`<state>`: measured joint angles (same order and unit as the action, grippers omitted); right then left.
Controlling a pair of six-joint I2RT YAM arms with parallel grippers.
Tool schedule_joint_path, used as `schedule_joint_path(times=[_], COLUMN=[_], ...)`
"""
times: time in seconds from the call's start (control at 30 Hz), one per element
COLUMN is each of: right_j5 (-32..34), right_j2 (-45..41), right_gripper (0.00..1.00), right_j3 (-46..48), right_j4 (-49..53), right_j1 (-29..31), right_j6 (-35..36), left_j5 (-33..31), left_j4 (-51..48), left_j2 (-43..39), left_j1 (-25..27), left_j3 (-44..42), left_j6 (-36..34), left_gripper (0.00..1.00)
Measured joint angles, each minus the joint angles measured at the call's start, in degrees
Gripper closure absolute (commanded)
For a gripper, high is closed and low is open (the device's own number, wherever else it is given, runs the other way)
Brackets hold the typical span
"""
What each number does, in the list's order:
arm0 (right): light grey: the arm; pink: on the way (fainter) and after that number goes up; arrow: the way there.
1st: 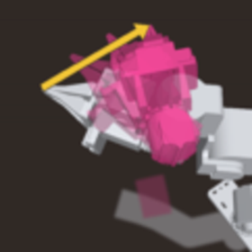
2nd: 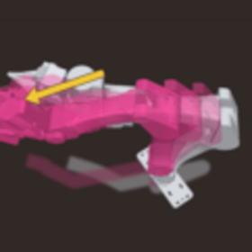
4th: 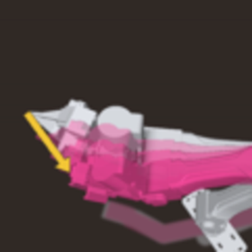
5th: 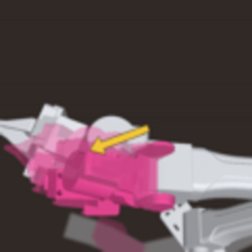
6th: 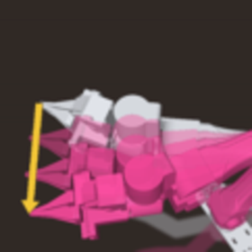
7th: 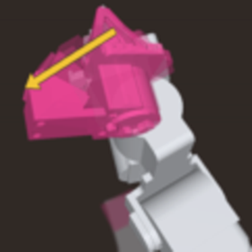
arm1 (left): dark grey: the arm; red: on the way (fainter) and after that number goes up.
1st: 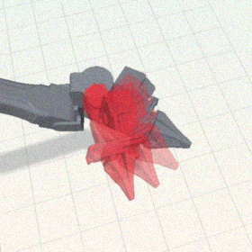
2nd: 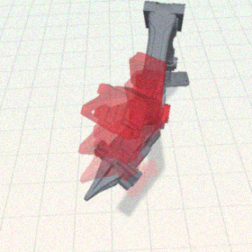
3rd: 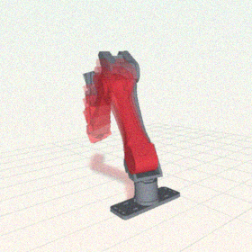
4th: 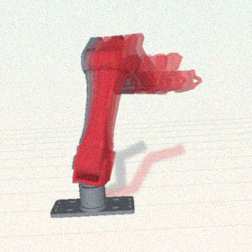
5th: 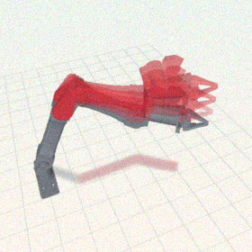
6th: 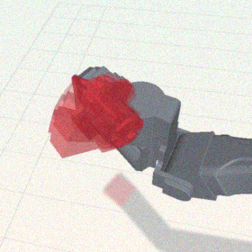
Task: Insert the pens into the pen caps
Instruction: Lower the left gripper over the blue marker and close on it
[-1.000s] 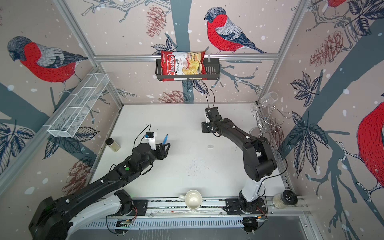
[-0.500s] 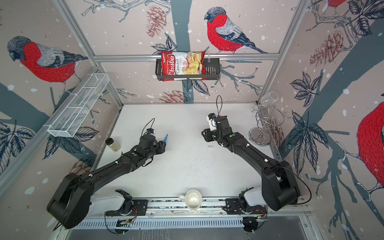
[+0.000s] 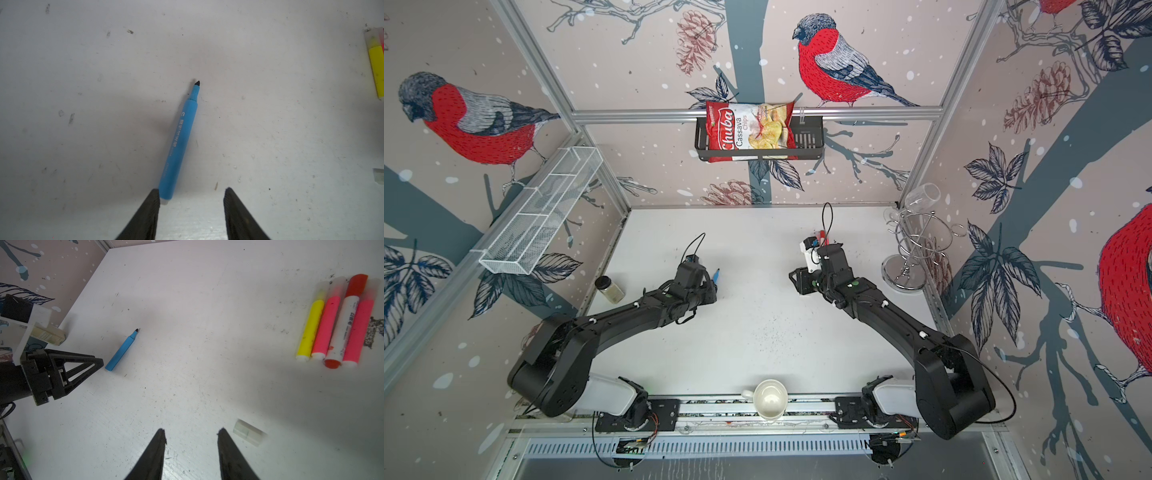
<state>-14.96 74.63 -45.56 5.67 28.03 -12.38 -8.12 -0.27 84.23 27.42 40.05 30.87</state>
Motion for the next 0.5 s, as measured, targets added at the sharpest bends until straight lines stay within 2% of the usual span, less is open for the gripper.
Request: schedule_joint_path(times=[0.5], right_j5=[-0.46], right_j2=[-1.7], right_gripper=[0.56], right_j3=[3.17], right_j4=[-2.23], right_j1=[0.0], right_j6=[-1.31], left_j5=[-0.9], left_j4=[-0.07], left_j2=[7.8], left_j1=[-0.42], left_j3=[2.32], left_j6=[-1.29], left_gripper=[0.59])
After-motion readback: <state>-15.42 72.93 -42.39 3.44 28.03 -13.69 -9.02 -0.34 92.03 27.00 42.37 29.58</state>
